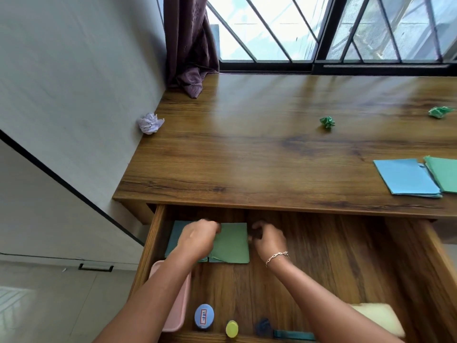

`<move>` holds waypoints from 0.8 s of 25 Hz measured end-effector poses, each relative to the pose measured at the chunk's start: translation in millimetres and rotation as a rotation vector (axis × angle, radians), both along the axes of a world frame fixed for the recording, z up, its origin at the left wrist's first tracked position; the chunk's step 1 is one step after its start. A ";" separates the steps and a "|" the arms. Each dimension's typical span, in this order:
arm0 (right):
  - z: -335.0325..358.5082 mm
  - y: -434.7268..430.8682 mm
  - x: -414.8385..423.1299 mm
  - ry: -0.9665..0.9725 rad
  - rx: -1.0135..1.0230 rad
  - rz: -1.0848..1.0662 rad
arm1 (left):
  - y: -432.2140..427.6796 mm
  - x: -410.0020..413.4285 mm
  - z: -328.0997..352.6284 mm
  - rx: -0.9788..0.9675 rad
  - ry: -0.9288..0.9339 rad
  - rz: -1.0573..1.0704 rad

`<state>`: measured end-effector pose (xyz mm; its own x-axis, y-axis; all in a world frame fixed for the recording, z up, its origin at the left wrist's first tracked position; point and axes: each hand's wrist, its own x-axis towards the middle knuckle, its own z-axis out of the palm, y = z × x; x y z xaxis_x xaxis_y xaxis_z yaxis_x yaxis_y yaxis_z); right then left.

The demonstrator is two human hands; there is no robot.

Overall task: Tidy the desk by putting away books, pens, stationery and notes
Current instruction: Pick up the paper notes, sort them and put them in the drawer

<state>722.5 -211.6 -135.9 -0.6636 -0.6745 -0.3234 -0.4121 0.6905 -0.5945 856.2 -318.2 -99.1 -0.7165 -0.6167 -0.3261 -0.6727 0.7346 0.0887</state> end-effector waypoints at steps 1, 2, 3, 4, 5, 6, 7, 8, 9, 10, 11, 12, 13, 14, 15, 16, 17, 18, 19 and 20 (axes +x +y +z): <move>5.1 6.3 -2.8 0.084 0.000 0.061 | 6.7 -4.8 2.7 -0.048 0.114 -0.029; 11.5 13.7 -4.3 0.183 -0.029 0.117 | 14.9 -10.3 5.4 -0.084 0.262 -0.068; 18.5 23.6 -6.1 0.295 -0.089 0.169 | 23.7 -17.8 8.4 -0.104 0.380 -0.118; 21.8 33.5 -8.6 0.412 -0.170 0.216 | 31.7 -25.7 10.5 -0.117 0.469 -0.166; 20.9 43.7 -12.2 0.532 -0.266 0.242 | 39.1 -34.2 10.8 -0.134 0.547 -0.195; 20.2 54.5 -17.4 0.632 -0.352 0.258 | 46.4 -43.5 10.4 -0.144 0.607 -0.210; 20.9 65.9 -23.2 0.698 -0.415 0.263 | 54.5 -53.2 11.4 -0.139 0.648 -0.214; 22.5 77.8 -29.8 0.728 -0.454 0.258 | 63.3 -62.9 13.4 -0.110 0.683 -0.201; 25.1 89.2 -37.9 0.747 -0.485 0.244 | 71.5 -72.7 18.2 -0.059 0.726 -0.159; 29.6 100.5 -47.0 0.753 -0.506 0.223 | 79.2 -82.5 22.8 0.006 0.764 -0.097; 33.6 113.6 -59.3 0.755 -0.505 0.181 | 87.7 -94.1 28.8 0.075 0.791 -0.044; 39.4 125.8 -73.2 0.748 -0.493 0.127 | 94.9 -106.4 34.8 0.145 0.819 -0.002; 46.2 137.3 -89.8 0.730 -0.484 0.064 | 101.3 -120.0 41.7 0.231 0.848 0.041; 53.3 148.1 -108.3 0.711 -0.481 -0.009 | 106.7 -135.1 48.7 0.339 0.871 0.091; 60.2 159.0 -128.1 0.700 -0.478 -0.086 | 111.5 -150.5 56.3 0.476 0.879 0.154; 67.0 169.1 -148.8 0.687 -0.469 -0.164 | 115.8 -166.6 64.3 0.644 0.870 0.224; 74.7 176.5 -168.8 0.659 -0.457 -0.246 | 119.1 -181.8 71.2 0.814 0.853 0.302; 82.5 182.3 -188.5 0.613 -0.442 -0.336 | 121.3 -197.3 75.5 0.943 0.828 0.372; 89.5 187.7 -209.8 0.563 -0.427 -0.433 | 123.3 -214.7 77.5 1.010 0.798 0.421; 96.0 191.6 -230.1 0.522 -0.402 -0.528 | 125.0 -232.8 77.3 1.016 0.773 0.456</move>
<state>492.3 -20.1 -40.0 -0.9218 -0.2320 0.3106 -0.3847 0.6459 -0.6594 623.3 -193.2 -21.8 -0.7205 -0.5760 -0.3861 -0.3681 -0.1542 0.9169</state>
